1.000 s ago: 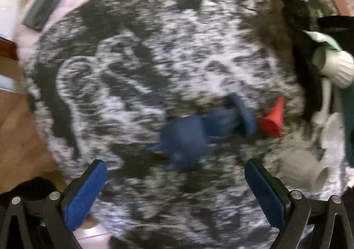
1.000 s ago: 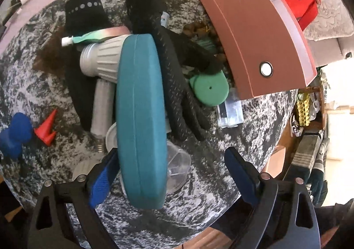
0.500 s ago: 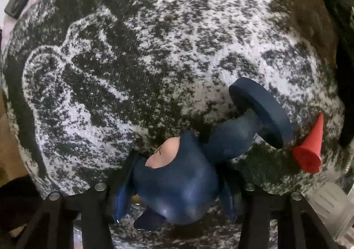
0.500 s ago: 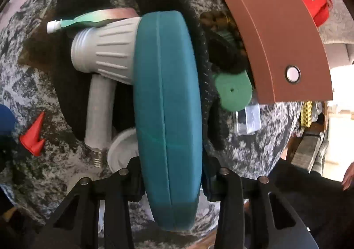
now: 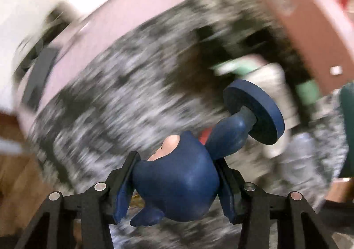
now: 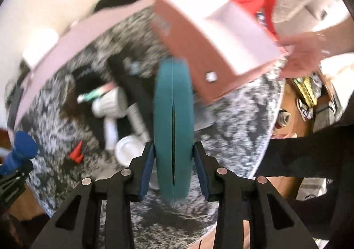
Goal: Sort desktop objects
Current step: 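Lower the blue figurine into the pink box and open the left tool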
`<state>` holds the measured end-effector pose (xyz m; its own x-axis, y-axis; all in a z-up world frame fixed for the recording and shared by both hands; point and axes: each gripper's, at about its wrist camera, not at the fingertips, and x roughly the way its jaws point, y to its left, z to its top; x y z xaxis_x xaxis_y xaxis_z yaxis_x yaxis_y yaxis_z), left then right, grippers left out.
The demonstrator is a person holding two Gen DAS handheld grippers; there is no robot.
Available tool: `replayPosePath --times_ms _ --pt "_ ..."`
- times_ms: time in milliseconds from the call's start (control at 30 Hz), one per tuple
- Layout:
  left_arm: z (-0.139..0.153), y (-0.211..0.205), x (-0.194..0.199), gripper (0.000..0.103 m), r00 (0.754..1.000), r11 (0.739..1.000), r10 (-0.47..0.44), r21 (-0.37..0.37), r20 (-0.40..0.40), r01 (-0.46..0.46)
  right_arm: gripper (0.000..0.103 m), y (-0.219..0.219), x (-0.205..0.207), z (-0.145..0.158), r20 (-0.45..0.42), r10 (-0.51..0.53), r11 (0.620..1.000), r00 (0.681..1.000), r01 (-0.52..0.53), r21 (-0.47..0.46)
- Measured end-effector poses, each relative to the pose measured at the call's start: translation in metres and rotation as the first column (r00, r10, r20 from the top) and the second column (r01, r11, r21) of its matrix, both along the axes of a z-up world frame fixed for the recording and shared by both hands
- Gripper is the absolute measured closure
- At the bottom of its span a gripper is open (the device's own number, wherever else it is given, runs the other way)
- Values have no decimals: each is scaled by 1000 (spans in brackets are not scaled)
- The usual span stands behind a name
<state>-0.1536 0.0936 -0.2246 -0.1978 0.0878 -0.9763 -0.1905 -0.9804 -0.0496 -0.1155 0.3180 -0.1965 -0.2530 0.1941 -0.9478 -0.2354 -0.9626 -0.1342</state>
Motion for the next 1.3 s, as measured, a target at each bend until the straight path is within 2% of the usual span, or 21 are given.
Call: replayPosePath --times_ms 167,333,433,467,500,533,600,667,767,800,833,867,900,933,1033,1133,1167,1233,1300 --pt "1 88 -58 47 992 987 -113 112 -58 119 69 61 -15 20 -68 -63 998 996 62 -17" --pt "22 185 -116 47 973 963 -196 164 -125 215 69 121 -30 40 -133 -126 992 983 122 -38" --pt "33 223 -143 47 961 955 -229 156 -153 252 71 151 -52 51 -158 -134 990 978 127 -55" --pt "35 231 -151 47 960 954 -235 151 -155 258 73 158 -60 55 -166 -131 991 977 123 -56" --pt "37 240 -158 47 957 953 -242 146 -157 265 81 162 -67 59 -179 -123 992 976 116 -48" --pt "39 248 -166 47 955 952 -249 141 -159 271 100 166 -73 64 -193 -115 993 974 110 -39" --pt "35 260 -184 47 964 957 -231 148 -130 249 103 172 -93 77 -217 -92 995 972 83 -50" --pt "25 276 -204 47 971 962 -223 143 -88 233 103 173 -116 79 -201 -80 997 976 74 -39" --pt "8 302 -223 47 958 952 -286 107 -24 287 103 182 -149 75 -190 -64 998 980 64 -10" --pt "4 306 -224 43 954 948 -299 114 -8 298 102 185 -155 74 -181 -69 998 981 68 -14" --pt "0 309 -225 38 950 943 -312 122 7 309 94 187 -160 71 -171 -80 997 982 76 -26" --pt "-2 311 -224 21 948 940 -319 136 19 314 64 192 -164 67 -158 -105 994 982 99 -51" --pt "-3 311 -222 0 948 938 -317 155 28 309 38 194 -165 62 -153 -120 991 981 109 -78" --pt "-4 311 -220 0 948 938 -315 163 39 305 2 196 -167 57 -150 -132 988 980 117 -106" --pt "-4 308 -214 1 946 931 -323 192 38 311 4 201 -171 38 -145 -163 972 976 133 -196" --pt "-2 292 -208 1 938 911 -331 295 105 288 2 208 -165 31 -154 -198 950 968 151 -275" --pt "4 281 -202 1 942 901 -318 342 105 266 2 211 -157 33 -165 -227 940 960 172 -296" --pt "14 247 -185 1 960 869 -266 451 87 200 2 212 -139 38 -175 -269 930 947 208 -302" --pt "15 206 -158 1 980 813 -172 576 99 85 1 208 -108 40 -184 -289 924 939 224 -309"
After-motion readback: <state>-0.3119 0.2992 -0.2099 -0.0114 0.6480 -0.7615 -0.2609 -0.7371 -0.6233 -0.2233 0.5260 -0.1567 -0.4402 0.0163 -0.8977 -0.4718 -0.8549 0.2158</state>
